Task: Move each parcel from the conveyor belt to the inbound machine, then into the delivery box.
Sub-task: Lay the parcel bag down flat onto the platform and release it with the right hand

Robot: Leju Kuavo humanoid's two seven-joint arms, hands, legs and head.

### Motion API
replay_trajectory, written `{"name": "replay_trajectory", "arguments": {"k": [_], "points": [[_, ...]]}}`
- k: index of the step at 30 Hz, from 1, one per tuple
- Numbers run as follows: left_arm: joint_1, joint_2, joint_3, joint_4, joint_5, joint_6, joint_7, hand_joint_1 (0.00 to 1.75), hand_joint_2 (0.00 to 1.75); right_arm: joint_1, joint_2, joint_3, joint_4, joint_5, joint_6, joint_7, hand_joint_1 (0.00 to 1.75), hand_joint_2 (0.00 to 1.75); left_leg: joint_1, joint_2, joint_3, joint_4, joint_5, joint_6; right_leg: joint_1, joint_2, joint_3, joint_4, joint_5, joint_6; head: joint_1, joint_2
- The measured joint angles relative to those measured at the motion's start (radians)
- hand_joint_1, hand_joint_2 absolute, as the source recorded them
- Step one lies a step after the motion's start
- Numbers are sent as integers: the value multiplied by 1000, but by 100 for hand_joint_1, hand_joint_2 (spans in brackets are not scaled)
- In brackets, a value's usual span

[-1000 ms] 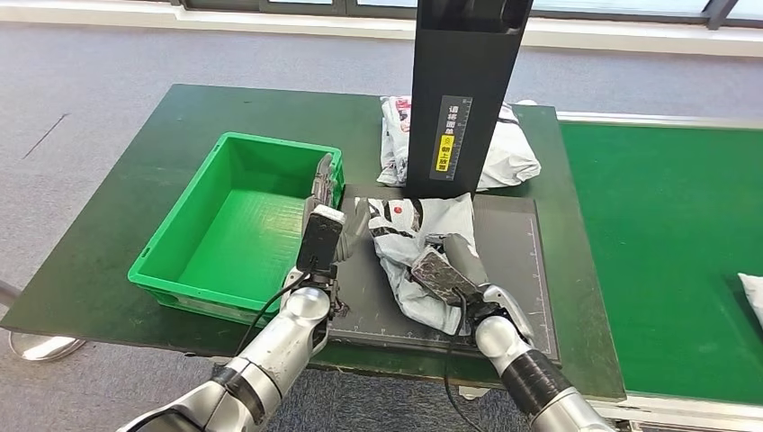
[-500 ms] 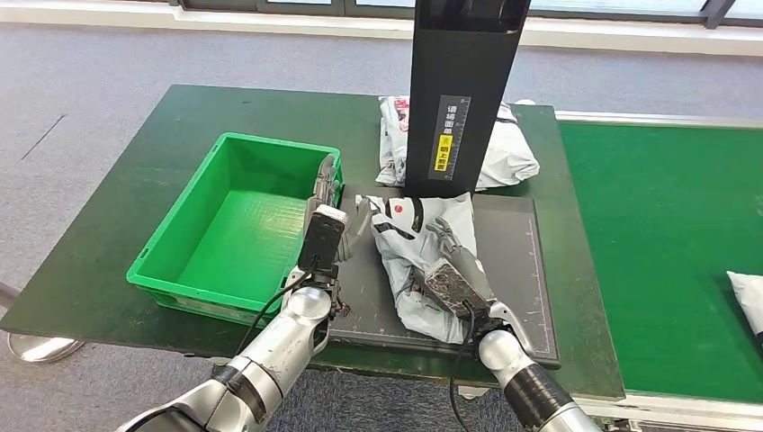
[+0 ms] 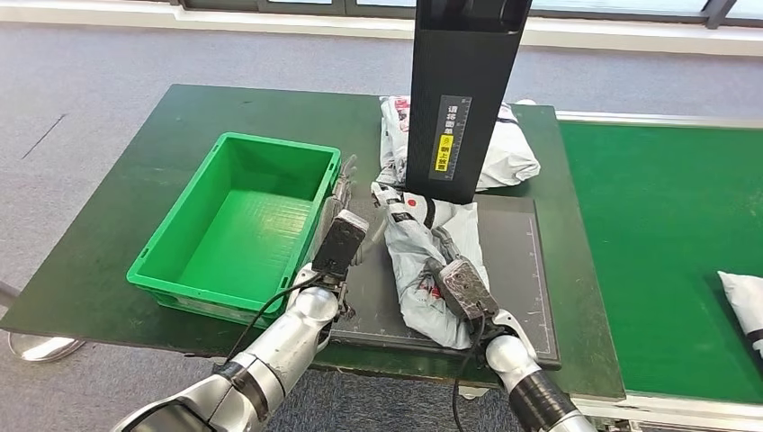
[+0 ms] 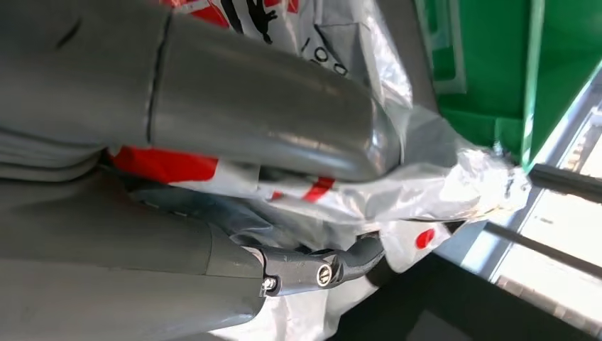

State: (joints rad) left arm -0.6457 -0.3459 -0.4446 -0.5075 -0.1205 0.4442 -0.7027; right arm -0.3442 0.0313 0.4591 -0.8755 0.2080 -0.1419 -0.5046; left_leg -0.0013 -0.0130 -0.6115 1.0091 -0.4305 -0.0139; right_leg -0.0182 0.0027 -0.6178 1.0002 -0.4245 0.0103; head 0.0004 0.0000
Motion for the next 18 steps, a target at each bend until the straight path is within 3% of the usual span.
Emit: {"name": "replay_trajectory", "arguments": {"k": [8, 18], "points": [[-18, -13, -65, 62, -57, -22, 42, 0, 175, 4, -12, -33, -18, 38, -123, -11, 0, 0, 0, 0, 0, 0, 0, 0, 0, 0, 0, 0, 0, 0, 0, 0], [-23, -18, -102, 94, -71, -26, 53, 0, 175, -1, -20, -55, -18, 10, -128, -39, 0, 0, 0, 1, 0, 0, 0, 0, 0, 0, 0, 0, 0, 0, 0, 0]]}}
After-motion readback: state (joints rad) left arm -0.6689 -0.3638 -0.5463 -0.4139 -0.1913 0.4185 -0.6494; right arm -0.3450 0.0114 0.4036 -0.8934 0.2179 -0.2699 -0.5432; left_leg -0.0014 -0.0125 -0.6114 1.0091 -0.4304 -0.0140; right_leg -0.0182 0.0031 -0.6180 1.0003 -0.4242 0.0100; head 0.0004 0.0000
